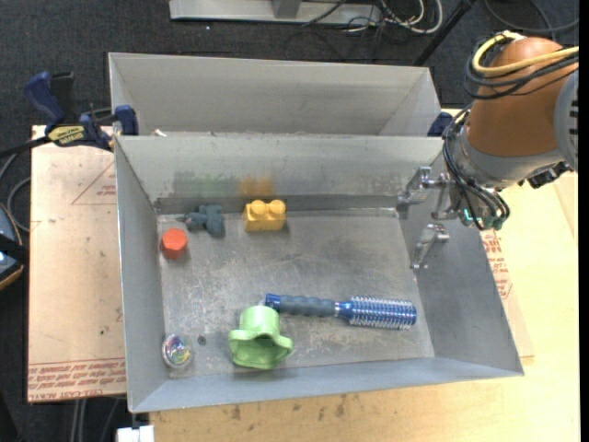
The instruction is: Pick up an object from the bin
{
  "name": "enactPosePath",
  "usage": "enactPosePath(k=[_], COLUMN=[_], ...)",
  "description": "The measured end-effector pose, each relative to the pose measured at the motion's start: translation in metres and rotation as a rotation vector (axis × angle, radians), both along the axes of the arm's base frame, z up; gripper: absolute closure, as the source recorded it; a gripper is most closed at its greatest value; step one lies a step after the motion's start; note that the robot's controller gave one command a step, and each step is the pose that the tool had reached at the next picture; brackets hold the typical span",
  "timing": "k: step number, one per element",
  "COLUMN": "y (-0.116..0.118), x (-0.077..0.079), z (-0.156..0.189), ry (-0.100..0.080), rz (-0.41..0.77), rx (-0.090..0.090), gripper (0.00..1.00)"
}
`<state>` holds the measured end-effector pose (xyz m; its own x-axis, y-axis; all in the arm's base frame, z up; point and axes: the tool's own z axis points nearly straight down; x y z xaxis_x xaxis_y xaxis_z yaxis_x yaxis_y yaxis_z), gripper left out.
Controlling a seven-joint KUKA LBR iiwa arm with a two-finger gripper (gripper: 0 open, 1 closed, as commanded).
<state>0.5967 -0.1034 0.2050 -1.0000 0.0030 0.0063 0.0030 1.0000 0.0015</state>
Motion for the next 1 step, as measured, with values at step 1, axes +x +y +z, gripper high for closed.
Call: enactPosePath(k=[1], y=[0.0670], x=[-0.0929], z=[-0.0957], ry=[0.003], rz=[-0.564], rx=[-0.003], gripper=[0.00])
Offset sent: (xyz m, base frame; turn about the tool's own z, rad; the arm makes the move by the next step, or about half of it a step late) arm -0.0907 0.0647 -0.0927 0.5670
